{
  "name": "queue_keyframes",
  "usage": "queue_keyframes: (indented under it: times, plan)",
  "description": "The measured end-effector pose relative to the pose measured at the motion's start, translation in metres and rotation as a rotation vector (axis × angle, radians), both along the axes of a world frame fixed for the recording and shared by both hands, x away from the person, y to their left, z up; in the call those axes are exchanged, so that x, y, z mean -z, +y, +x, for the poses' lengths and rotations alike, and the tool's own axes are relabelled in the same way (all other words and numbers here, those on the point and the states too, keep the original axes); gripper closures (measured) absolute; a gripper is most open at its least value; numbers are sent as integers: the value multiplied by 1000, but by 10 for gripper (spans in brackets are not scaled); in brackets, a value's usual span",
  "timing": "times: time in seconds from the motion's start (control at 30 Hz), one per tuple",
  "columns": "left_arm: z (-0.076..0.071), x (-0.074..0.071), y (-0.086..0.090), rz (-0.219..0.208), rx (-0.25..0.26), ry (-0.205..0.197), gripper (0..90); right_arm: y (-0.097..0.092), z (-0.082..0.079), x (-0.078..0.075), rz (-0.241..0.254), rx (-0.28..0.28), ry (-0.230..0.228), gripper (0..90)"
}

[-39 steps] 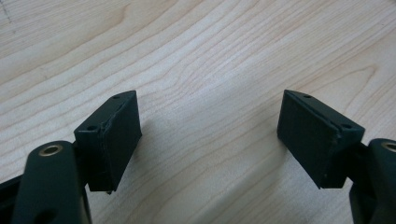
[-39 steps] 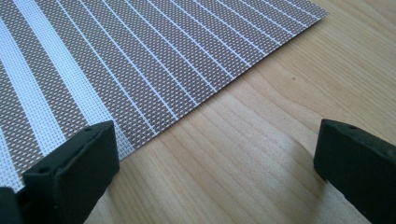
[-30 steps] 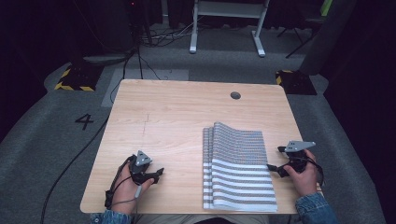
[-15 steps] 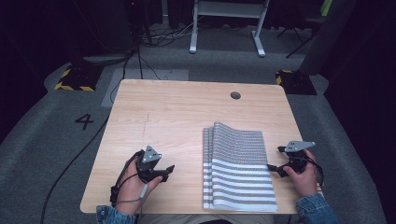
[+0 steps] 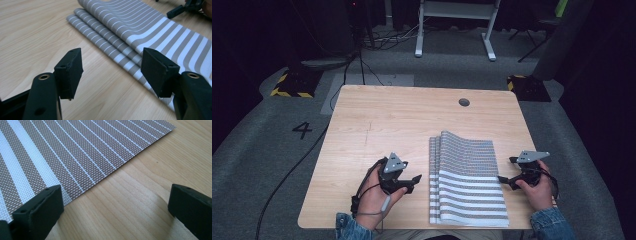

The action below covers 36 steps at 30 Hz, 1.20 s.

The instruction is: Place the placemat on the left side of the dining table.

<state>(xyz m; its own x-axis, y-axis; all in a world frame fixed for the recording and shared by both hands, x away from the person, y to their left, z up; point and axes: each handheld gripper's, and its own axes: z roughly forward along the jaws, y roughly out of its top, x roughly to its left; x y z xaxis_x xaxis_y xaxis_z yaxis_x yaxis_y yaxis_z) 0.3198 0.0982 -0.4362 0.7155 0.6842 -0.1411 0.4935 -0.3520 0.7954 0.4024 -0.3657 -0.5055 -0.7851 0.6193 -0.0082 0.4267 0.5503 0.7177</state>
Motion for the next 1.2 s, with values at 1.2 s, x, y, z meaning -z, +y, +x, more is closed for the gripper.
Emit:
queue_keyframes:
  times: [1.2]
  plan:
    - [25,48,-85,-3,235,145,321,0,0,0,4,10,5,5]
